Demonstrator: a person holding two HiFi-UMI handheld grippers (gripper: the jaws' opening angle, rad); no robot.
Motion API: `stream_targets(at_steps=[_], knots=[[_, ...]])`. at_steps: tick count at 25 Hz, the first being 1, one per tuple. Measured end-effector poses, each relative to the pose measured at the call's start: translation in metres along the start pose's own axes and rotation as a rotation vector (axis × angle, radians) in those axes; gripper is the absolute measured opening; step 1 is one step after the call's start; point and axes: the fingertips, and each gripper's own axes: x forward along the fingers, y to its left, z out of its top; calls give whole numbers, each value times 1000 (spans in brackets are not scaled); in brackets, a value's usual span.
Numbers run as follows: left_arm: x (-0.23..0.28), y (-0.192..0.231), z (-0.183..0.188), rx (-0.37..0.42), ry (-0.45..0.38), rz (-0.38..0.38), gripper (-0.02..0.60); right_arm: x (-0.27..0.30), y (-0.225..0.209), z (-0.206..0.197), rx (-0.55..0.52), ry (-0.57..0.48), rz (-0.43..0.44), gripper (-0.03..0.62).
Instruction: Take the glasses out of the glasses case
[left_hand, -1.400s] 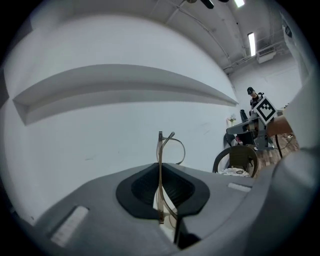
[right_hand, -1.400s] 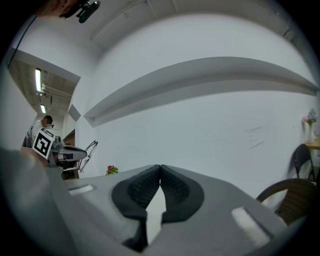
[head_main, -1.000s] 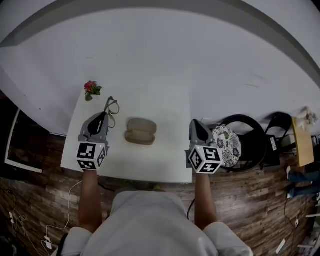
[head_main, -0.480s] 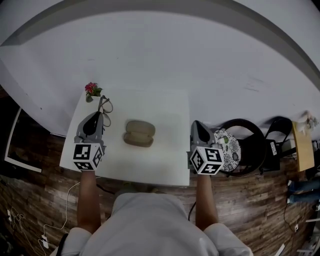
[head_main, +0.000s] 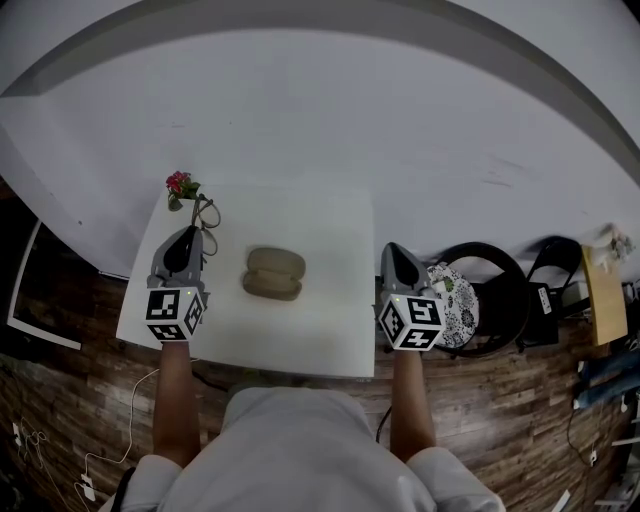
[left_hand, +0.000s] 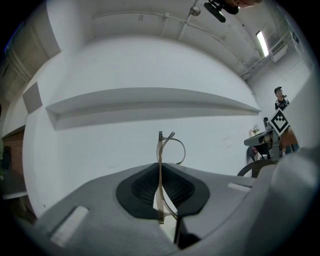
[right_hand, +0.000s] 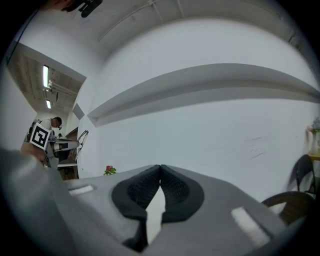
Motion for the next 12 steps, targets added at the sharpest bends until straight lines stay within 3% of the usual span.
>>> stream_targets(at_steps=[12], knots=[[9,4,-3,-4,7,5,23,10,-4,1,4,3,4,3]])
